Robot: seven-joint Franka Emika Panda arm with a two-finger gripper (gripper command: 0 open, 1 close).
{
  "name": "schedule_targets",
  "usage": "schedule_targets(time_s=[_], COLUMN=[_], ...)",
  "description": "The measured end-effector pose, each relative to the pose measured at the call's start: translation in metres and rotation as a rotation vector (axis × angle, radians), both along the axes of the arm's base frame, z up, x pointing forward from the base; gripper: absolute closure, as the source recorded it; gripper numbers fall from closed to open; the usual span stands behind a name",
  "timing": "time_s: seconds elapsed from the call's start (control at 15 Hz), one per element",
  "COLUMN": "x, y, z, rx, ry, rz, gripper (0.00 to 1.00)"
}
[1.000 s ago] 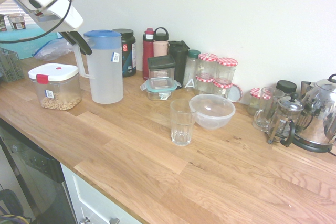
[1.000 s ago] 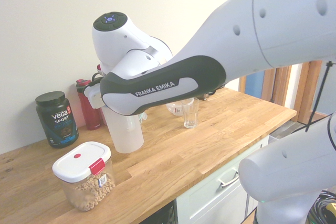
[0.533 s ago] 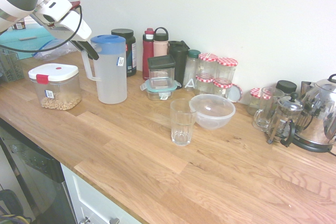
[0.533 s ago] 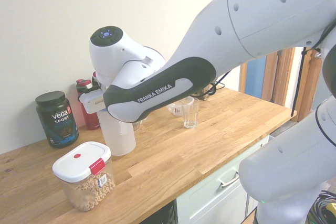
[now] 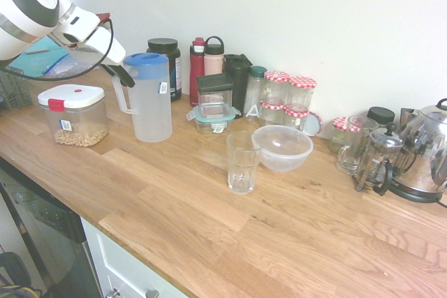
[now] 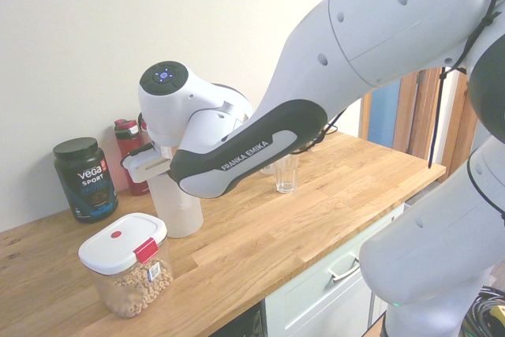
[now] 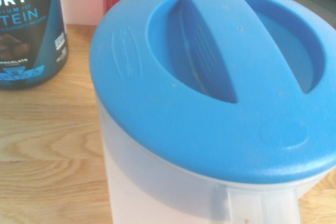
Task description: Pour me some water
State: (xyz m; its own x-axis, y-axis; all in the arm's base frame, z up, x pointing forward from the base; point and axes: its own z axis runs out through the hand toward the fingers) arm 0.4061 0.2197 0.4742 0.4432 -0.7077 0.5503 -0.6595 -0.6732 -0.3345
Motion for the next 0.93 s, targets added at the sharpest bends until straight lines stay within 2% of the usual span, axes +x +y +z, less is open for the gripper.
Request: schedule_targets(time_s=[0.6, 0.67, 0.93], x=[0.003, 0.000, -0.029], y=[-0.015, -0.017, -0.013], z=[0.009, 0.011, 0.036], rx=[0.021, 0.022, 0.071], ry=[0.012, 0.047, 0.238], rz=[-0.001, 0.013, 0.167], gripper=[0.00, 0.00, 0.00])
